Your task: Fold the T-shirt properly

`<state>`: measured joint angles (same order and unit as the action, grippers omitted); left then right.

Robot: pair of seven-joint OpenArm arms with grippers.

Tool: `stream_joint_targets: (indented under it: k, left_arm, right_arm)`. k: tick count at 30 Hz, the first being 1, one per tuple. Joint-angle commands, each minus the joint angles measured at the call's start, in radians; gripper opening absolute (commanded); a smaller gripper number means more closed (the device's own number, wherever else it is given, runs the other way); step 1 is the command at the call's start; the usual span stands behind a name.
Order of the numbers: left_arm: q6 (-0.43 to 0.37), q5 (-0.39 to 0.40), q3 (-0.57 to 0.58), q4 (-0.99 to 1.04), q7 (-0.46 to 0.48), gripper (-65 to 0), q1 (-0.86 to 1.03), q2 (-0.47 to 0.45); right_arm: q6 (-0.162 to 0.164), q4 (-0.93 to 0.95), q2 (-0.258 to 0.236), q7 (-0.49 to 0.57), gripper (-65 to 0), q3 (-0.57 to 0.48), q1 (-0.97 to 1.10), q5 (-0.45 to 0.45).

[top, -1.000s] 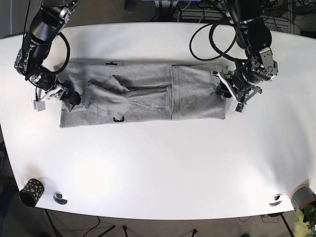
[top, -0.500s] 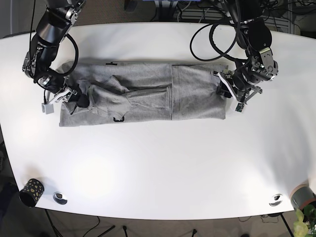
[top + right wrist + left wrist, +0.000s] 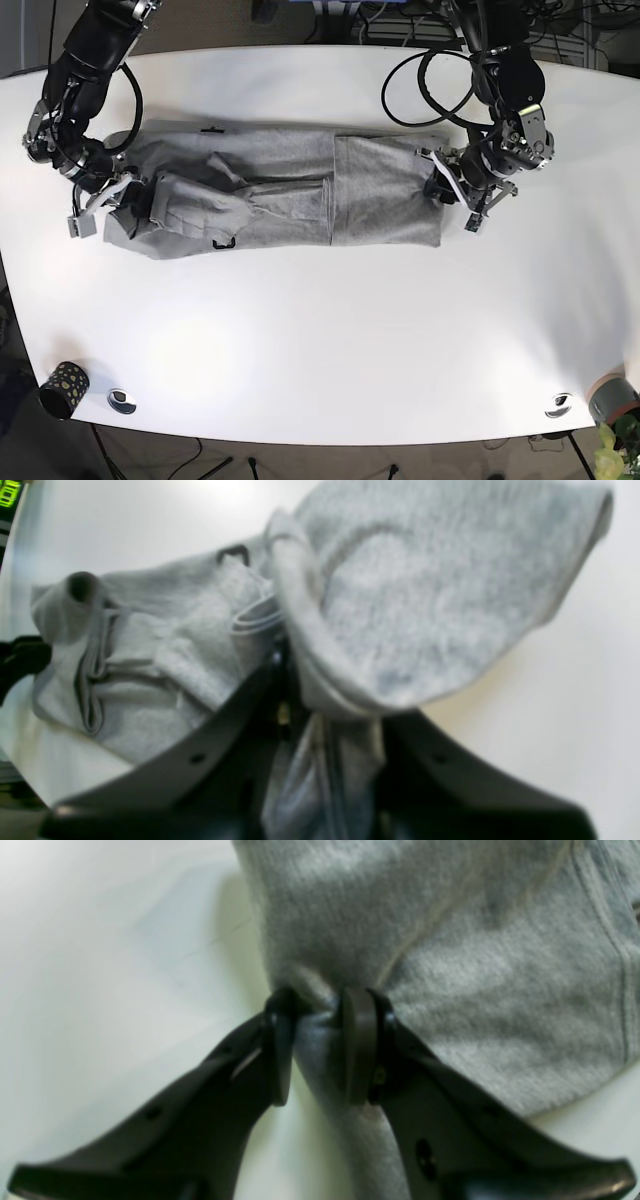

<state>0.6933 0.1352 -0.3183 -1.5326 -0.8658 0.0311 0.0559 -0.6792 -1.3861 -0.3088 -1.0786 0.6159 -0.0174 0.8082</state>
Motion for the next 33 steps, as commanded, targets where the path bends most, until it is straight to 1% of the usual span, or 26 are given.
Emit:
stream_joint_targets:
  k: [1, 6, 8, 13, 14, 18, 20, 24, 27, 33]
  left_arm:
    - [0.005, -0.015, 0.018, 0.028, -0.034, -50.1, -0.021, 0.003]
    - [0.005, -0.013, 0.071, 0.065, -0.034, -50.1, -0.04, 0.006]
    - [0.005, -0.009, 0.11, 0.079, -0.033, -50.1, -0.043, 0.011]
    - [0.005, -0.015, 0.167, 0.09, -0.033, -50.1, -0.055, 0.058]
    - [0.005, -0.015, 0.175, 0.096, -0.033, -50.0, -0.055, 0.074]
    - [0.005, -0.007, 0.212, 0.145, -0.033, -50.0, -0.058, 0.097]
    - [0.005, -0.007, 0.229, 0.166, -0.033, -50.0, -0.059, 0.1]
    - [0.005, -0.007, 0.245, 0.2, -0.033, -50.0, -0.061, 0.101]
    - [0.005, -0.006, 0.249, 0.22, -0.033, -50.0, -0.072, 0.101]
    - [0.005, -0.006, 0.249, 0.249, -0.033, -50.0, -0.092, 0.101]
  right_arm:
    - [0.017, -0.114, -0.02, 0.021, -65.0, 0.006, 0.012, 0.024]
    - [0.019, -0.221, -0.02, 0.018, -65.0, 0.006, 0.056, 0.024]
    - [0.019, -0.256, -0.019, 0.016, -65.0, 0.003, 0.067, 0.026]
    - [0.014, -0.287, -0.014, -0.039, -65.0, 0.002, 0.063, 0.03]
    - [0.013, -0.287, -0.01, -0.042, -65.0, 0.002, 0.063, 0.052]
    - [0.011, -0.287, 0.02, -0.047, -64.8, -0.001, 0.063, 0.118]
    - [0.011, -0.287, 0.03, -0.047, -64.8, -0.017, 0.063, 0.133]
    - [0.011, -0.287, 0.044, -0.047, -64.8, -0.087, 0.066, 0.139]
    - [0.011, -0.289, 0.082, -0.047, -64.8, -0.136, 0.069, 0.139]
    - [0.011, -0.289, 0.144, -0.047, -64.8, -0.179, 0.087, 0.139]
